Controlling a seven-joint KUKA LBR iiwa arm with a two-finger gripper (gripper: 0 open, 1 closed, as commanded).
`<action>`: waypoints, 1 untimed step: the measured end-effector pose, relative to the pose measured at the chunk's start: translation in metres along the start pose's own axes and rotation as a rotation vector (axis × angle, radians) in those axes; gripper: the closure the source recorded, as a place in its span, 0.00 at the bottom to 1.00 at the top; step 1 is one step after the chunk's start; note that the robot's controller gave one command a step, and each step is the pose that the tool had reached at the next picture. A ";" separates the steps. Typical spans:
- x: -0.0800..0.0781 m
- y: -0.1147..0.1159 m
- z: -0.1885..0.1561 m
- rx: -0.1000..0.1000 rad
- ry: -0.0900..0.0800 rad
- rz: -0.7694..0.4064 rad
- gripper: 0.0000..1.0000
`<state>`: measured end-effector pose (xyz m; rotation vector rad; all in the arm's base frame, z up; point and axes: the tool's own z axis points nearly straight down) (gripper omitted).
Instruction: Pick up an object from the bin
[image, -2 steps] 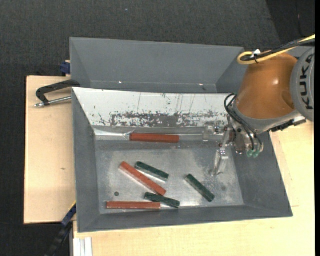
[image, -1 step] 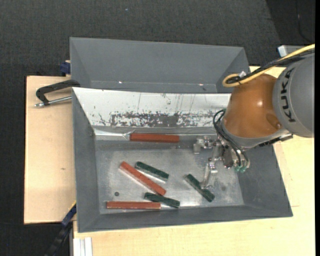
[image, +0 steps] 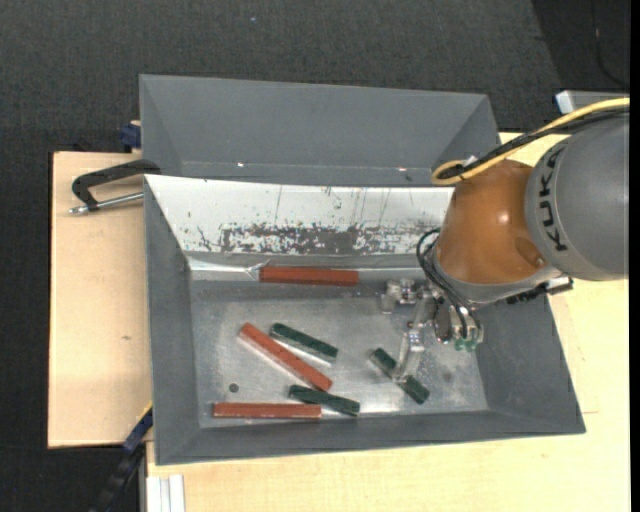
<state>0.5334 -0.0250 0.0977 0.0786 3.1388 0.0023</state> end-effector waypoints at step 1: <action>0.023 -0.016 0.015 0.000 -0.001 -0.023 0.00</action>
Offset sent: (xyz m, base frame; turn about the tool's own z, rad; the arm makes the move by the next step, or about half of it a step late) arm -0.0390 -0.0618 -0.0277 -0.1773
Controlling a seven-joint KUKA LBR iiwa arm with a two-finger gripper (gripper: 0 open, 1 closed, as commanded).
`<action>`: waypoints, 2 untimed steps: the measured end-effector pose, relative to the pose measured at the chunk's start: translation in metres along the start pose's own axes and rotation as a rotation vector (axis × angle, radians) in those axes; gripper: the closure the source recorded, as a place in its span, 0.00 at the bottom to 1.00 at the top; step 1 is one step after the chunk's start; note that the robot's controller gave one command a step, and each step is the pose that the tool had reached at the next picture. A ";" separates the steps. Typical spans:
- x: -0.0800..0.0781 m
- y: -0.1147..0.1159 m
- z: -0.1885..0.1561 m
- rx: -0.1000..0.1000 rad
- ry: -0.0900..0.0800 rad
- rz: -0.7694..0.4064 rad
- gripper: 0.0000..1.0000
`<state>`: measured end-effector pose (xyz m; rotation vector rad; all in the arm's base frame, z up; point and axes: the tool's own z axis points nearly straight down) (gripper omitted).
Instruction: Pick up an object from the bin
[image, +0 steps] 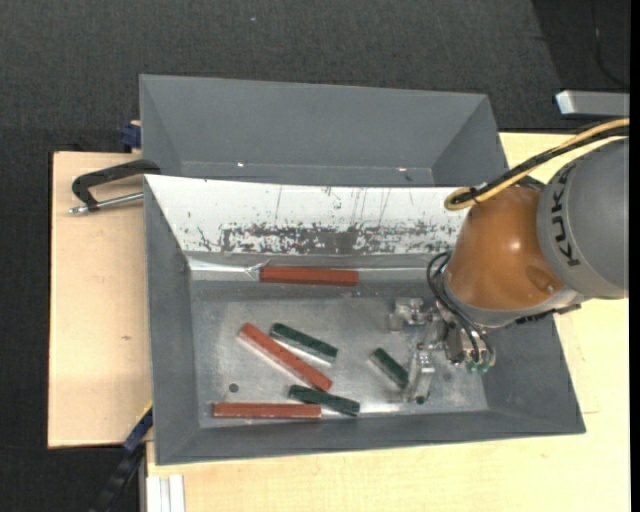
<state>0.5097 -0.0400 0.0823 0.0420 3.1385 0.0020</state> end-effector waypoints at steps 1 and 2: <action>0.014 -0.047 0.012 0.000 0.004 -0.153 1.00; 0.014 -0.047 0.012 0.000 0.003 -0.153 1.00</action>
Offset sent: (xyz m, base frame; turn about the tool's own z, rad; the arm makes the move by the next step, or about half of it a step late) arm 0.0000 0.0000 0.0000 0.0000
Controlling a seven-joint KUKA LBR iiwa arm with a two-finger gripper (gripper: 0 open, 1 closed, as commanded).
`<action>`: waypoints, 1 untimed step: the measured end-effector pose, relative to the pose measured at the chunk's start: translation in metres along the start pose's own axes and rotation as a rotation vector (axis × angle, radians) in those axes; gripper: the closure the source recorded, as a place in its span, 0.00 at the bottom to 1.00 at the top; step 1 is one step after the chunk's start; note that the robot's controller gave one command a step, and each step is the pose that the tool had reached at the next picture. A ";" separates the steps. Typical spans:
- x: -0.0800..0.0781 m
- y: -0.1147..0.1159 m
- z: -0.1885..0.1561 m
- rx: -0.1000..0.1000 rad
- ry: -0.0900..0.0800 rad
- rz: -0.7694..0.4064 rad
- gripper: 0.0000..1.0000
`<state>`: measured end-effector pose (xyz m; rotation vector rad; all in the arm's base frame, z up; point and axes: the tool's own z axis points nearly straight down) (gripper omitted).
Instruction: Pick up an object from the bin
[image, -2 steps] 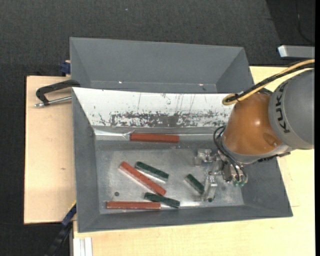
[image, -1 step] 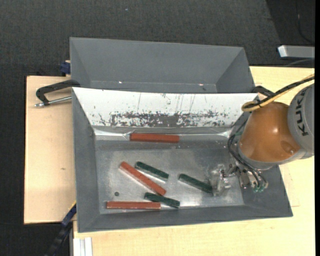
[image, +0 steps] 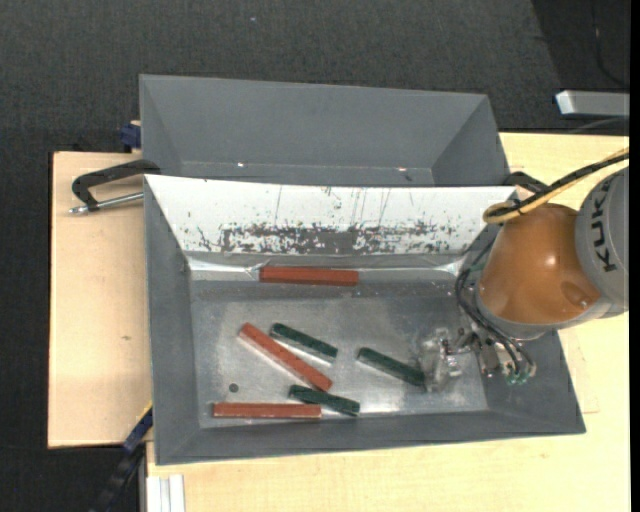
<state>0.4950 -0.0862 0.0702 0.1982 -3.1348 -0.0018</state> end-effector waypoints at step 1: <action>-0.036 0.030 -0.026 0.001 -0.005 0.036 1.00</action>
Offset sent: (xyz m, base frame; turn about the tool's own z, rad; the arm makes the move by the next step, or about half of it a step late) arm 0.0530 0.0492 0.0358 0.1067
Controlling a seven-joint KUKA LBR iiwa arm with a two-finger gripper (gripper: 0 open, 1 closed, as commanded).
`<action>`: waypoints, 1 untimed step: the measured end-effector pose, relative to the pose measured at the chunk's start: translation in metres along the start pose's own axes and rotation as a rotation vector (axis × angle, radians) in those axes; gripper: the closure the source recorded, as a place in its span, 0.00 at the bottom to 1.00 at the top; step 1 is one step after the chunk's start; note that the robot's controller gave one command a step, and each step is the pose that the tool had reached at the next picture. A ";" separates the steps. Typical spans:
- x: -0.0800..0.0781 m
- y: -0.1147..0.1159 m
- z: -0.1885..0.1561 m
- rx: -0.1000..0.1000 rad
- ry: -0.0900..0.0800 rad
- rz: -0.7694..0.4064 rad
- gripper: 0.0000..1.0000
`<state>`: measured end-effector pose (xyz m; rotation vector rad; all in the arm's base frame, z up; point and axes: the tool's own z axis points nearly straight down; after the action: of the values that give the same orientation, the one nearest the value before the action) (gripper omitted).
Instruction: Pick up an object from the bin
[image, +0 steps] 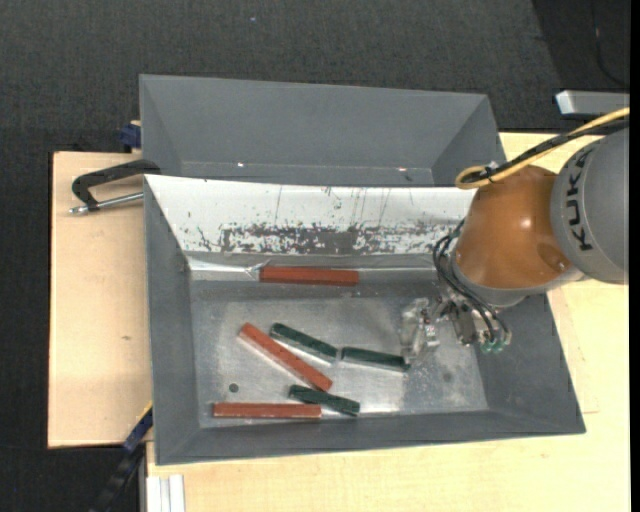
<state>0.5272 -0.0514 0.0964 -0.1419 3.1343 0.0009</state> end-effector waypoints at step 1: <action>-0.024 0.013 -0.010 0.000 -0.002 0.070 0.00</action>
Offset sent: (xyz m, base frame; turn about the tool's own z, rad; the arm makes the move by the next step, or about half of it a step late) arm 0.0000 0.0000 0.0000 0.0000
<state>0.5495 -0.0360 0.1069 -0.0316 3.1350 0.0015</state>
